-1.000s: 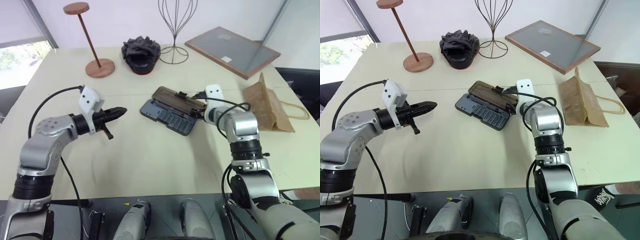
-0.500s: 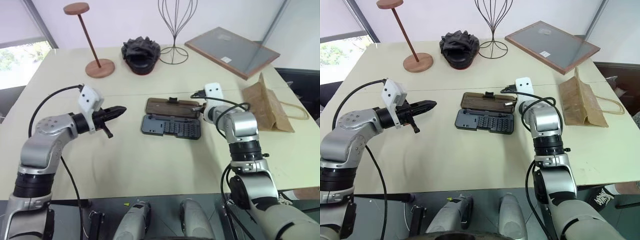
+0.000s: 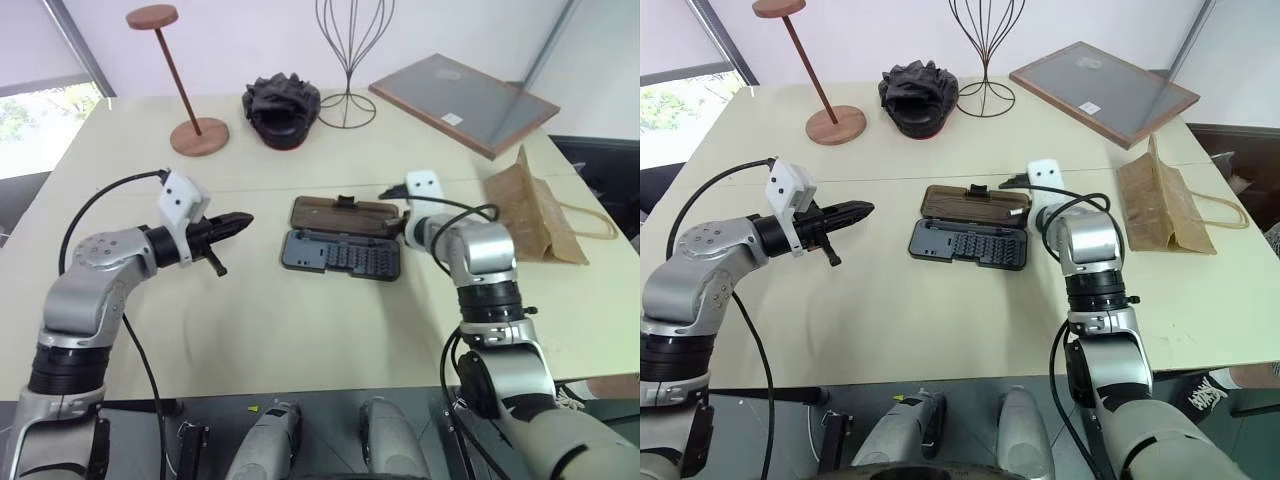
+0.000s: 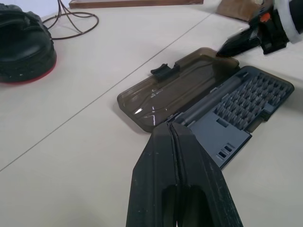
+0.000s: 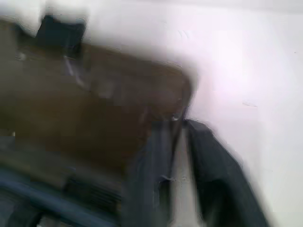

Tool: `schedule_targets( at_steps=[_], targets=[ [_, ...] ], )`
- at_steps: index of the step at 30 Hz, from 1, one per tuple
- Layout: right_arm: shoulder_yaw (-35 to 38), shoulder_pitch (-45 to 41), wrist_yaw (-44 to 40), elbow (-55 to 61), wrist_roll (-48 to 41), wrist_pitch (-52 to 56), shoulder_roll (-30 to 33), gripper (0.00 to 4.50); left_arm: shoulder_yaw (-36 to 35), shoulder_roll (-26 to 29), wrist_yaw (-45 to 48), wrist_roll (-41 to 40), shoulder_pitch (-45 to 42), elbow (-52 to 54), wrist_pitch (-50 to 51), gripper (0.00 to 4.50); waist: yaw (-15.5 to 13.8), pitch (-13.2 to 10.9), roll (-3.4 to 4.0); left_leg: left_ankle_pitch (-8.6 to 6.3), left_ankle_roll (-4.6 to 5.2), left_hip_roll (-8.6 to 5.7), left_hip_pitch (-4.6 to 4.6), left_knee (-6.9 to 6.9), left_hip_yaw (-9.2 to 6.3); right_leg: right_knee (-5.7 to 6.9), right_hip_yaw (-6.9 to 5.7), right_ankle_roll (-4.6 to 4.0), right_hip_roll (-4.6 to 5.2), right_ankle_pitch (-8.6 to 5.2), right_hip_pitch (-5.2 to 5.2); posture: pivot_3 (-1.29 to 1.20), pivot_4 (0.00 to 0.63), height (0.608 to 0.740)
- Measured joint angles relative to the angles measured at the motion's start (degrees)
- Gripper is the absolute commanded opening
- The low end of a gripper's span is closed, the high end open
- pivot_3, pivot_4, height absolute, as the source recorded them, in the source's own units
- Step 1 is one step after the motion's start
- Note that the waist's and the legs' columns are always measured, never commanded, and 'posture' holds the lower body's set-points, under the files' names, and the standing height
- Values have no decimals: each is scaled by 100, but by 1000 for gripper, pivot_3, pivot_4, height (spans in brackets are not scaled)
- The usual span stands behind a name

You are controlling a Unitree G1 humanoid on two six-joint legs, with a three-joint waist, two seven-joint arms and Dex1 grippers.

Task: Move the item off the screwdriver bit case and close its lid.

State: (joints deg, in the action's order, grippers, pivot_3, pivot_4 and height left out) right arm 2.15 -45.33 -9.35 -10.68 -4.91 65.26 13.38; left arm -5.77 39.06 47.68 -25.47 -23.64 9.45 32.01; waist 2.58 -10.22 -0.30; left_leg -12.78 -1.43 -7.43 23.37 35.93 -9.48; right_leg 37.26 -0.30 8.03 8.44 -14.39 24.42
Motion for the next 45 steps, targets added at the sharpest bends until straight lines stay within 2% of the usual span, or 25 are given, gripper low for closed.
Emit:
schedule_targets(
  at_steps=[4,5,26,29,32,34,36,45],
  targets=[
    [-53,-25,-6,-86,23,-73,22,4065,1,0,-5,1,-2,-1,-1,0,-9,1,-1,0,0,0,0,1,-1,0,0,0,0,0,-1,0,150,734],
    [-52,-30,-5,-106,27,-93,29,4457,1,0,-6,1,-2,-1,-1,0,-5,1,-1,0,0,0,0,0,-1,-1,0,0,0,0,-1,0,150,734],
    [-161,63,-9,98,22,-21,29,4457,46,-51,-45,25,-3,-4,-37,0,0,1,-1,-1,1,10,-1,-2,-2,-2,4,-4,-17,2,0,0,150,734],
    [-174,81,-20,146,10,27,18,3588,47,-62,-46,58,-3,-38,-70,0,-1,1,-1,-1,2,10,-1,-2,-2,-2,4,-4,-17,2,0,0,150,734],
    [-189,110,-11,199,16,53,11,2089,48,-75,-47,90,-3,-40,-110,0,-8,2,-2,-2,2,10,-1,-2,-2,-3,4,-4,-17,2,-1,0,150,734],
    [-108,137,12,222,12,75,7,938,48,-75,-45,109,-3,-43,-113,0,3,2,-3,-4,6,12,-2,-2,-1,-2,5,-6,-19,3,-1,0,150,734],
    [131,109,105,251,-20,143,-102,41,48,-80,-45,111,-5,-43,-114,0,11,2,-2,-4,6,23,-3,-2,0,-3,7,-13,-31,7,-1,0,150,734],
    [620,-63,333,256,-205,673,-328,41,50,-87,-42,121,-47,-69,-124,0,-11,2,-2,-3,3,35,-3,-3,-3,-6,8,-23,-47,14,1,0,150,734]
  ],
)
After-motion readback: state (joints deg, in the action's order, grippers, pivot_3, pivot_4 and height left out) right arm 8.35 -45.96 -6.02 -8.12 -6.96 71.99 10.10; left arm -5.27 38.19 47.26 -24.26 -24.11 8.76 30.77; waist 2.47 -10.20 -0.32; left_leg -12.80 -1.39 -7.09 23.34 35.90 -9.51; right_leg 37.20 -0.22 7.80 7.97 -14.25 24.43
